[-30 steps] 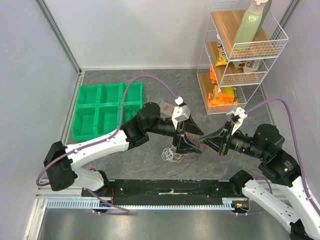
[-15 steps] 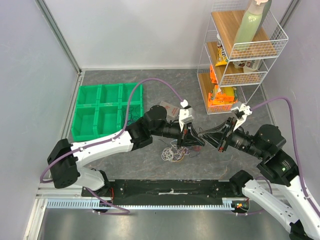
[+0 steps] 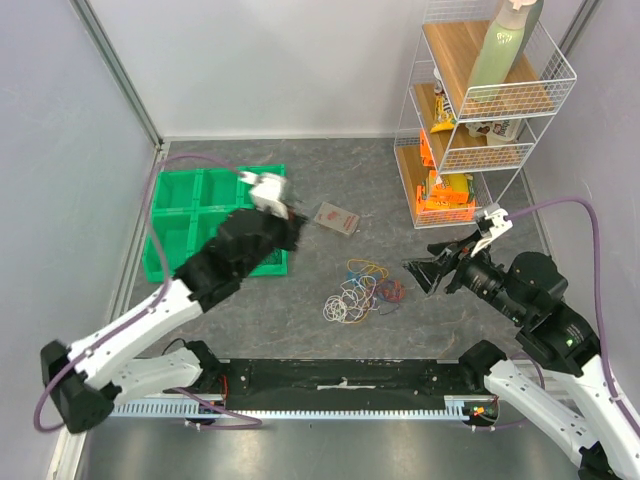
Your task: Untangle the cables
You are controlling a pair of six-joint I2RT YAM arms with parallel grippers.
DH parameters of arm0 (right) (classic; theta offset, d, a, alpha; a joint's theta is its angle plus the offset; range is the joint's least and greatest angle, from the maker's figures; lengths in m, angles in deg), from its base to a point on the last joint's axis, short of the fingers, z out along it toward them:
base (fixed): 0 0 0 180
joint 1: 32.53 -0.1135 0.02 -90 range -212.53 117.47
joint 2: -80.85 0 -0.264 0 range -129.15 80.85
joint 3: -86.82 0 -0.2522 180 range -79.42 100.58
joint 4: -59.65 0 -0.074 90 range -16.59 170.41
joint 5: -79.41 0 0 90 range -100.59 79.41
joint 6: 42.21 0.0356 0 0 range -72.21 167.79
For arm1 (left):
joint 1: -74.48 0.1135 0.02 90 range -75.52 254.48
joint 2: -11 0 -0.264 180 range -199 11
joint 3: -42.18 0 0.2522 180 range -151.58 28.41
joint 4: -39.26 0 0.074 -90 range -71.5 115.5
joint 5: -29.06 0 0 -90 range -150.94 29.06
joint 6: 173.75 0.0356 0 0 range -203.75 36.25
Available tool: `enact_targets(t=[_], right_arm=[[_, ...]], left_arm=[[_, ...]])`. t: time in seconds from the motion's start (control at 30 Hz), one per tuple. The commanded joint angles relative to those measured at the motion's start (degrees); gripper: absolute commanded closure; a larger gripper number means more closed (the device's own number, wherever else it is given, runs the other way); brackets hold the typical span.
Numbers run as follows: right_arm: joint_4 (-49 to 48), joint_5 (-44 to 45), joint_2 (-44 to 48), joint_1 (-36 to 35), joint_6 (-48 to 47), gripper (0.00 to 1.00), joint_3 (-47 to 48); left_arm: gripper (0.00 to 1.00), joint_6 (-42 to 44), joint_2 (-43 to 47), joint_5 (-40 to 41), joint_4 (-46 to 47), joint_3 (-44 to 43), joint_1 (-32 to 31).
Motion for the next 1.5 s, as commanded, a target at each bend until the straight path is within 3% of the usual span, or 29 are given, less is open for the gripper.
enact_targets(t=[0.0, 0.1, 0.23, 0.53, 0.67, 0.77, 0.93, 1.17, 1.47], right_arm=[[0.7, 2.6, -0.7, -0.1, -1.6, 0.18, -0.7], [0.6, 2.8, -0.1, -0.1, -1.7, 0.18, -1.0], [0.6, 2.8, 0.4, -0.1, -1.7, 0.18, -1.6], [2.0, 2.6, 2.1, -0.1, -2.3, 0.18, -2.1], [2.1, 2.8, 2.5, -0.1, -2.9, 0.18, -3.1], [2.1, 2.5, 2.3, -0.1, -3.0, 0.18, -3.8], [1.3, 2.4, 1.7, -0.1, -3.1, 0.18, -4.8], [1.0, 2.1, 1.4, -0.1, -3.2, 0.17, -5.5], [-0.4, 1.3, 1.4, -0.1, -2.0, 0.18, -7.1]], left_arm=[[0.98, -11.6, 8.2, 21.9, -8.1, 3.1, 15.5], [0.98, -15.9, 10.3, 26.4, -6.6, 4.9, 24.2], [0.98, -19.1, 8.5, 32.1, -0.6, 7.0, 30.5], [0.98, -32.7, -4.1, 21.5, 5.6, 9.2, 44.9], [0.98, -30.6, -8.8, 22.4, 15.6, 12.0, 46.9], [0.98, -28.2, -12.5, 15.8, 24.6, 14.7, 49.0], [0.98, -26.5, -20.0, 6.9, 47.9, 21.7, 49.8], [0.98, -27.7, -27.2, 1.7, 62.1, 21.2, 50.3], [0.98, -36.0, -31.7, -6.9, 77.1, 24.0, 56.4]])
